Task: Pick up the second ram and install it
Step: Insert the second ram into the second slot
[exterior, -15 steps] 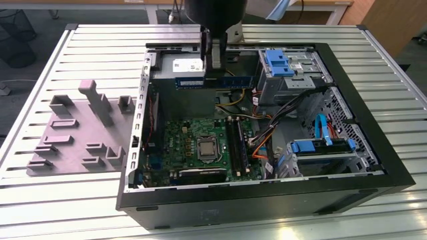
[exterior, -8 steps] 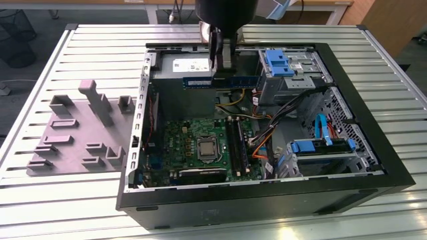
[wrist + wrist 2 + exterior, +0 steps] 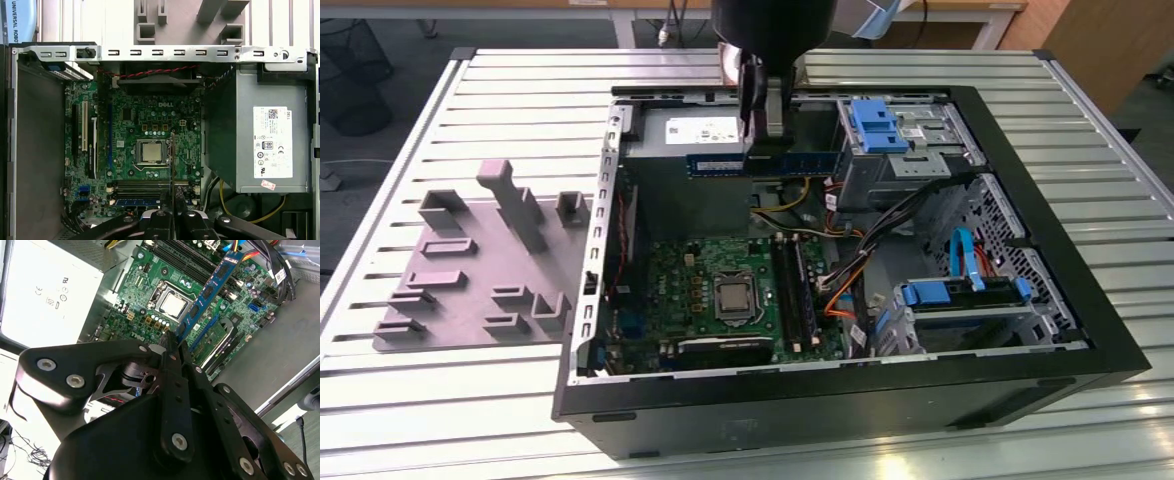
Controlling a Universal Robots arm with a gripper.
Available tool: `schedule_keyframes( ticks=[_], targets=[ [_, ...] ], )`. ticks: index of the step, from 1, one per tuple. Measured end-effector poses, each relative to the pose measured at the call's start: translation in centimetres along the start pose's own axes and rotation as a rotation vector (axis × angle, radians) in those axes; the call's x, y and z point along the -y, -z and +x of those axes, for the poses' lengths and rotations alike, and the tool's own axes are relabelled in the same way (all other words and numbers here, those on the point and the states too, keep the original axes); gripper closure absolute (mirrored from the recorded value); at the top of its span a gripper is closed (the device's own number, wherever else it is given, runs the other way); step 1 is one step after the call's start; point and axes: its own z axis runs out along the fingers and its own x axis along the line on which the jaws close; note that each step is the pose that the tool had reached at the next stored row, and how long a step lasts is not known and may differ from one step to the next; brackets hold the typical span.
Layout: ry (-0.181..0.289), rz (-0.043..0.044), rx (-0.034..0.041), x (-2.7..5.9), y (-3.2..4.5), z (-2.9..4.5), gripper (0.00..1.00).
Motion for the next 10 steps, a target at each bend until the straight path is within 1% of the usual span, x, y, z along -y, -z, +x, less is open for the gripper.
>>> schedule_keyframes(
  ticks=[6, 8, 10],
  targets=[
    [-0.002, -0.0001, 0.0, 0.01, 0.0, 0.0, 0.86],
    [-0.009, 0.0001, 0.0001, 0.01, -0.01, 0.0, 0.86],
    [-0.026, 0.0003, 0.0002, 0.01, -0.01, 0.0, 0.86]
  ],
)
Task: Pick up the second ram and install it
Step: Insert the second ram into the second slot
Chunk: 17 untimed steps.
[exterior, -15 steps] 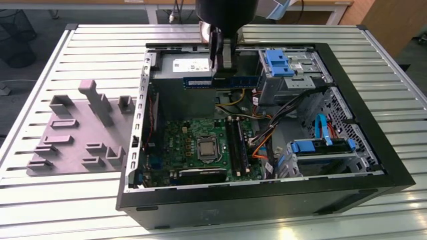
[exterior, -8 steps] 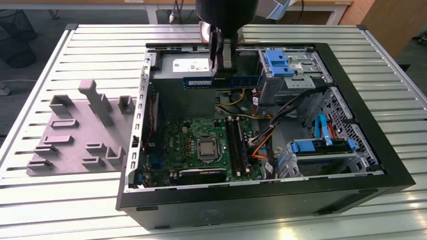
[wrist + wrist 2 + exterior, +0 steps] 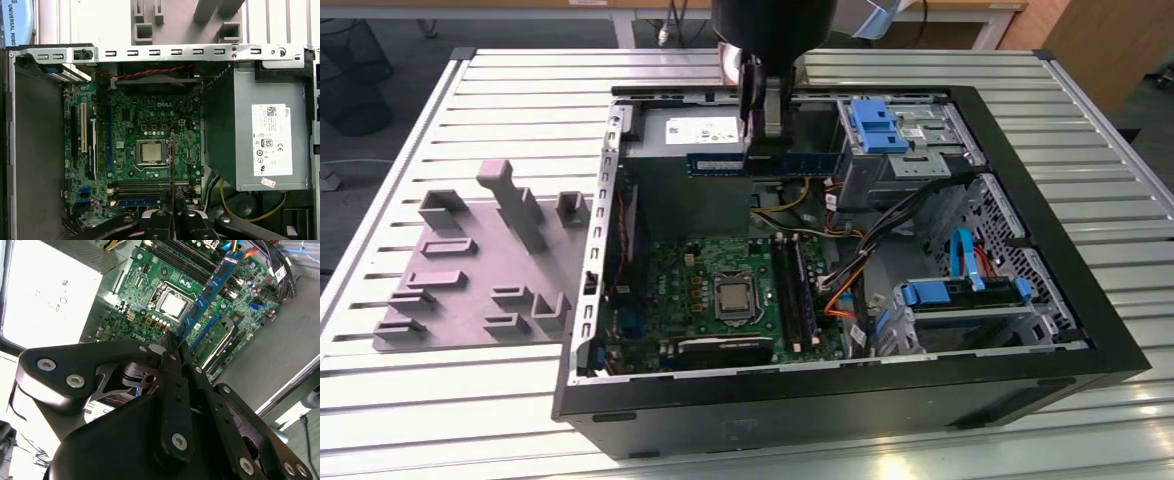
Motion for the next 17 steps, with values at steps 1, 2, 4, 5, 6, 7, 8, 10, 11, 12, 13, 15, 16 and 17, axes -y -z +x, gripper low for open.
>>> schedule_keyframes(
  ticks=[1, 2, 4, 5, 6, 7, 8, 10, 11, 12, 13, 15, 16, 17],
  targets=[
    [-0.012, 0.0, 0.0001, 0.0, 0.0, 0.0, 0.86],
    [-0.025, 0.0002, 0.0005, 0.0, -0.01, 0.0, 0.86],
    [-0.054, 0.0006, 0.0012, 0.0, -0.04, 0.0, 0.86],
    [-0.068, 0.0007, 0.0015, 0.0, -0.05, 0.0, 0.86],
    [-0.082, 0.0009, 0.0019, 0.0, -0.06, 0.0, 0.86],
    [-0.096, 0.0011, 0.0022, 0.0, -0.07, 0.0, 0.86],
    [-0.11, 0.0012, 0.0024, 0.0, -0.08, 0.0, 0.86],
    [-0.138, 0.0015, 0.003, 0.0, -0.1, 0.0, 0.86],
    [-0.152, 0.0017, 0.0031, 0.0, -0.11, 0.0, 0.86],
    [-0.167, 0.0019, 0.0034, 0.0, -0.12, 0.0, 0.86],
    [-0.181, 0.0021, 0.0036, 0.0, -0.13, 0.0, 0.86],
    [-0.208, 0.0024, 0.004, 0.0, -0.15, 0.0, 0.86],
    [-0.222, 0.0026, 0.0041, 0.0, -0.16, 0.0, 0.86],
    [-0.237, 0.0028, 0.0043, 0.0, -0.17, 0.0, 0.86]
  ],
)
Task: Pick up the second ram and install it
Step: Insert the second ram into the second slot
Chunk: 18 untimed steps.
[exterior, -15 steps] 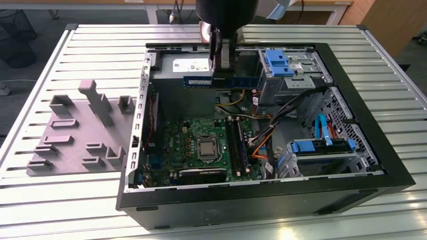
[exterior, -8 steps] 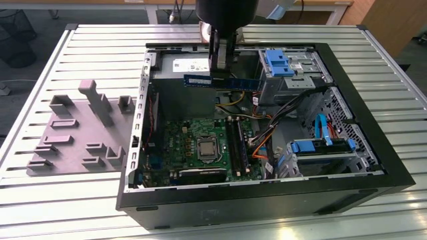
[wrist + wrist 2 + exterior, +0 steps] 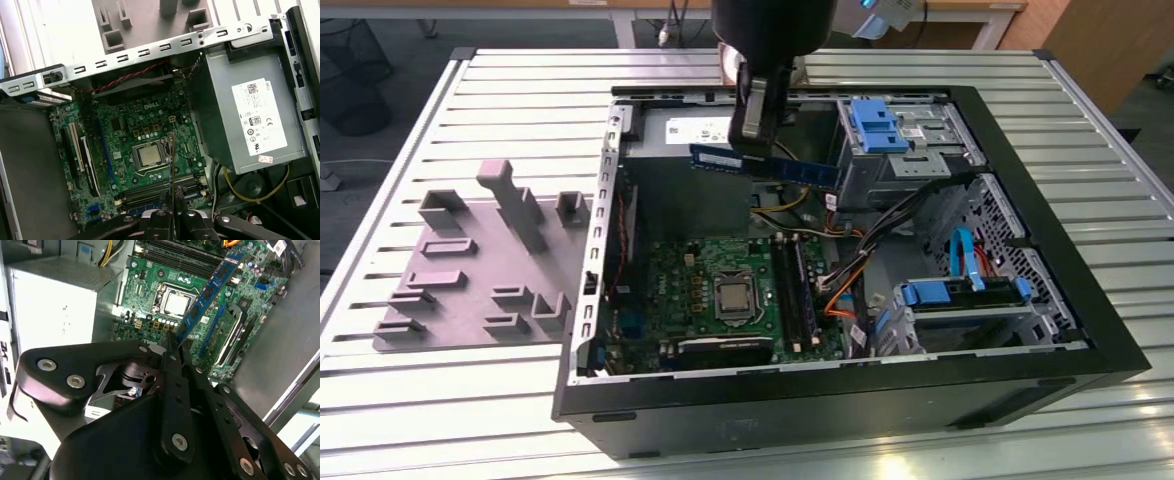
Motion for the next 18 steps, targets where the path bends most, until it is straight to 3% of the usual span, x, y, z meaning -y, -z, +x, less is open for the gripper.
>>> schedule_keyframes(
  ticks=[18],
  targets=[
    [-0.2, 0.0027, 0.0023, 0.0, -0.09, 0.0, 0.86]
  ],
)
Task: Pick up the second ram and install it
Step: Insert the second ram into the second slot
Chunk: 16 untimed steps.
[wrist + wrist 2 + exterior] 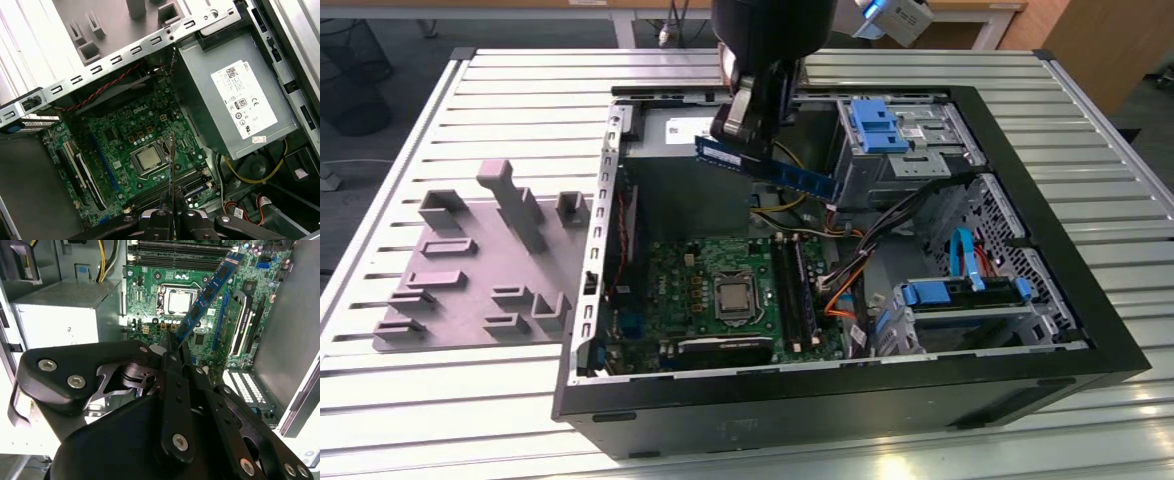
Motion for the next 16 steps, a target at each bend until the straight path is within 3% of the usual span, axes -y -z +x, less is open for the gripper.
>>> schedule_keyframes(
  ticks=[16],
  targets=[
    [-0.022, 0.0004, 0.0, 0.0, 0.0, 0.0, 0.86]
  ],
)
